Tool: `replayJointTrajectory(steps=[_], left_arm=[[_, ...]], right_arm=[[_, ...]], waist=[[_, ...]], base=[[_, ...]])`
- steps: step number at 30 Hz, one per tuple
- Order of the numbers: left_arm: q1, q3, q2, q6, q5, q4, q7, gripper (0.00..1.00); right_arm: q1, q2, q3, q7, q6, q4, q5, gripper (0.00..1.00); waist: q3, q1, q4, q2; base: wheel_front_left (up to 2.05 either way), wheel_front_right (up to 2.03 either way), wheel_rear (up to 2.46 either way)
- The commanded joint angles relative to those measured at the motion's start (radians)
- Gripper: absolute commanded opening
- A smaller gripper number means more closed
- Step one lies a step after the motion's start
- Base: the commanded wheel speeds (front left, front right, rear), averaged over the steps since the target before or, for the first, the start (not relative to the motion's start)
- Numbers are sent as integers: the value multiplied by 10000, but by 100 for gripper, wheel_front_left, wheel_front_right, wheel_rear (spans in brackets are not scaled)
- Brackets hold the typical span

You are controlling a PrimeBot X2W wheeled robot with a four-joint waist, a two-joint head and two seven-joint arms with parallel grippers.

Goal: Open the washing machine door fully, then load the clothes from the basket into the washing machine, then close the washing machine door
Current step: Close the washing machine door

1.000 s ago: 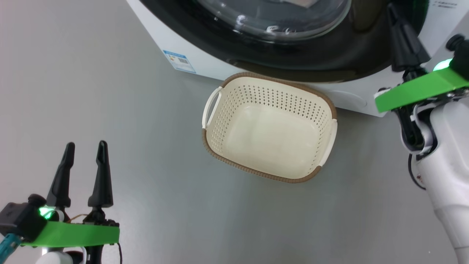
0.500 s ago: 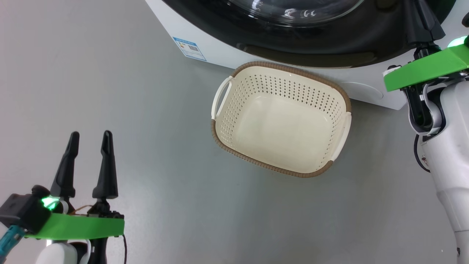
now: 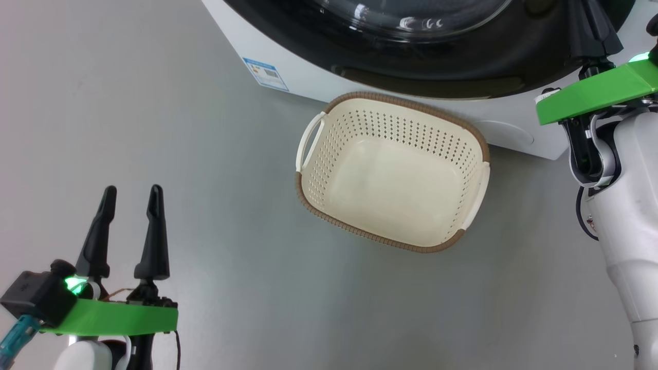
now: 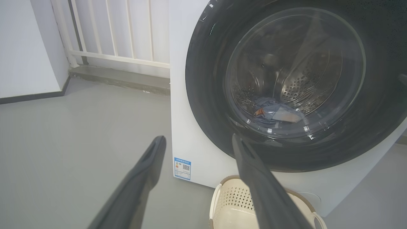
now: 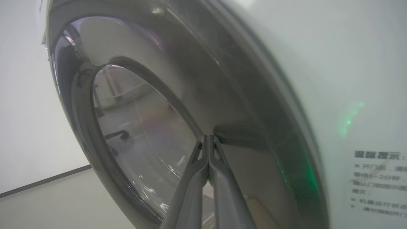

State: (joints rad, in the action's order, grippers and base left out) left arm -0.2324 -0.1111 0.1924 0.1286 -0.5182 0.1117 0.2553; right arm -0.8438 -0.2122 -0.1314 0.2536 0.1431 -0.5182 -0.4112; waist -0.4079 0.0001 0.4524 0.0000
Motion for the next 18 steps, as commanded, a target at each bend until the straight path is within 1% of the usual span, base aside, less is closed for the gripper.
replayJointTrajectory(steps=[1,7,14,16,18], left_arm=[[-146,383,342,21,77,-104,65,100],[-2,455,454,21,123,32,65,100],[273,564,656,21,228,174,65,100],[357,593,726,21,244,198,65,100],[428,625,797,21,250,216,65,100]], right_arm=[[-32,70,-105,82,-124,254,26,0],[665,96,-579,82,-124,470,-113,0],[1636,189,-887,82,-124,883,-330,0],[1897,213,-942,82,-124,994,-393,4],[2142,229,-982,82,-124,1090,-433,22]], waist=[[199,-1,-91,0],[625,-1,-282,0],[1265,-1,-589,0],[1440,-1,-679,0],[1605,-1,-758,0]], base=[[0,0,0],[0,0,0],[0,0,0],[0,0,0],[0,0,0]])
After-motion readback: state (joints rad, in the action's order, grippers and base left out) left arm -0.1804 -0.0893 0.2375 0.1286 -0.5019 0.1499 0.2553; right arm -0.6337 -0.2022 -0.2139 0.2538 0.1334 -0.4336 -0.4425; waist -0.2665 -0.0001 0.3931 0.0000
